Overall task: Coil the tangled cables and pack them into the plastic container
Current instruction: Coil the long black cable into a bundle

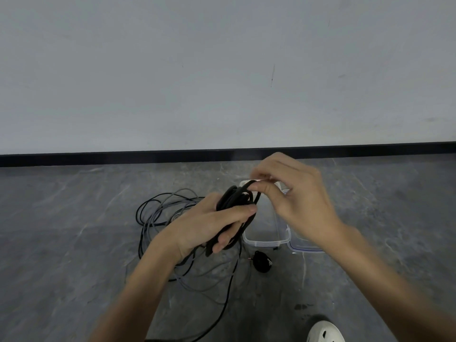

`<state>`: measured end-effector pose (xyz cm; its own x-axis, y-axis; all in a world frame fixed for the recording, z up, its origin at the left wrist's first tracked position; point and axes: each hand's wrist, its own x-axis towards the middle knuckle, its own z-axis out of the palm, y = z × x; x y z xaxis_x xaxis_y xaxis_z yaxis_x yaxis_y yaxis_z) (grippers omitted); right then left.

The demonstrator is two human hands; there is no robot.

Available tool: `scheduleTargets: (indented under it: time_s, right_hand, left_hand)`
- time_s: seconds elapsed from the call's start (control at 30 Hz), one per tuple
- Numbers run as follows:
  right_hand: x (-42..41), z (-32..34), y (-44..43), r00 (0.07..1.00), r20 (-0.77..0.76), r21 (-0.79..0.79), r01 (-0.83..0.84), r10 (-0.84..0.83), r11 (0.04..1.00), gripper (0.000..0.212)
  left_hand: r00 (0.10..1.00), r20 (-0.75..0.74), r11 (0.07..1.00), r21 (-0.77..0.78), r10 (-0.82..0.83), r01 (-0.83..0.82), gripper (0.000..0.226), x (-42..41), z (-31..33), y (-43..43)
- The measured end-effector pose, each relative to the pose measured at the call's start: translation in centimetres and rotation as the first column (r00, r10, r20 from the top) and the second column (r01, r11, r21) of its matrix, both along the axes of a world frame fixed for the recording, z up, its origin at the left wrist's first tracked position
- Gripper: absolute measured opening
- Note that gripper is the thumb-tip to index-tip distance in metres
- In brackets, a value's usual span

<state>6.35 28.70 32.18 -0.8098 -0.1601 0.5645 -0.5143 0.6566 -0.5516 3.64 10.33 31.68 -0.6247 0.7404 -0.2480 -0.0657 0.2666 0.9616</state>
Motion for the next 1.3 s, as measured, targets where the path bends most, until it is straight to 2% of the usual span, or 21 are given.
scheduleTargets:
  time_s: [0.07, 0.13, 0.2, 0.27, 0.37, 0.43, 0.5, 0.57, 0.7, 0.8, 0.9, 0.97, 1.07, 1.2, 1.3]
  right_hand:
    - [-0.3, -0.3, 0.6, 0.993, -0.077, 0.113, 0.094, -0.085, 0.989, 0.006]
    - [-0.7, -0.3, 1.4, 0.985, -0.042, 0.089, 0.169, -0.166, 0.982, 0.008]
    - [-0.7, 0.1, 1.7, 0.974, 0.126, -0.032, 0.191, -0.186, 0.981, 0.008]
    - [-0.5, 0.2, 1.5, 0.928, 0.354, -0.088, 0.155, -0.115, 0.984, 0.014]
    - [0.2, -0.1, 0.4, 0.761, 0.646, -0.059, -0.021, 0.054, 0.998, 0.042]
    - [0.6, -0.2, -0.1, 0.600, 0.781, -0.142, -0.104, 0.175, 0.984, 0.060]
    - [0.8, -0.3, -0.4, 0.486, 0.827, -0.267, -0.101, 0.281, 0.959, 0.069]
    - [1.1, -1.1, -0.9, 0.425, 0.826, -0.382, -0.059, 0.369, 0.922, 0.074]
    - [1.8, -3.3, -2.4, 0.316, 0.852, -0.417, -0.076, 0.418, 0.906, 0.075]
    - [1.7, -4.2, -3.2, 0.320, 0.820, -0.504, 0.013, 0.474, 0.863, 0.058]
    - [1.4, -4.4, -3.2, 0.383, 0.834, -0.457, 0.077, 0.396, 0.886, 0.031]
    - [1.2, -4.5, -3.2, 0.397, 0.843, -0.433, 0.103, 0.362, 0.895, 0.022]
    - [1.2, -4.6, -3.3, 0.403, 0.844, -0.434, 0.121, 0.355, 0.893, 0.018]
    - [1.5, -5.0, -3.6, 0.337, 0.879, -0.353, -0.014, 0.337, 0.935, 0.020]
    - [1.6, -5.4, -4.3, 0.305, 0.899, -0.311, -0.056, 0.313, 0.949, 0.047]
  left_hand:
    - [0.999, -0.003, 0.998, -0.051, -0.037, 0.037, 0.057, 0.0, -0.1, -0.2]
    - [0.994, -0.018, 0.990, -0.093, -0.105, 0.103, 0.057, 0.4, -0.2, -0.4]
    - [0.994, -0.014, 0.991, -0.078, -0.109, 0.108, 0.057, 0.7, -0.3, -0.5]
    - [0.999, 0.011, 0.999, 0.004, -0.044, 0.044, 0.056, 0.5, -0.3, -0.6]
    - [0.987, 0.105, 0.976, 0.168, 0.119, -0.136, 0.055, -0.3, -0.6, -0.9]
    - [0.967, 0.173, 0.949, 0.223, 0.186, -0.222, 0.046, -0.5, -0.7, -0.9]
    - [0.955, 0.205, 0.932, 0.251, 0.214, -0.262, 0.040, -0.5, -0.8, -0.8]
    - [0.943, 0.229, 0.913, 0.276, 0.241, -0.300, 0.035, -0.6, -0.8, -0.9]
    - [0.928, 0.279, 0.881, 0.336, 0.246, -0.334, 0.033, -0.7, -0.6, -0.9]
    - [0.936, 0.276, 0.884, 0.352, 0.216, -0.308, 0.033, -0.6, -0.4, -0.7]
    - [0.938, 0.289, 0.880, 0.375, 0.190, -0.293, 0.033, -0.5, -0.2, -0.6]
    - [0.932, 0.319, 0.871, 0.394, 0.170, -0.294, 0.032, -0.4, -0.1, -0.6]
    - [0.925, 0.335, 0.864, 0.398, 0.178, -0.310, 0.033, -0.5, 0.0, -0.6]
    - [0.903, 0.373, 0.840, 0.401, 0.215, -0.366, 0.034, -0.7, 0.0, -0.9]
    - [0.890, 0.405, 0.824, 0.418, 0.208, -0.383, 0.034, -0.7, 0.1, -0.9]
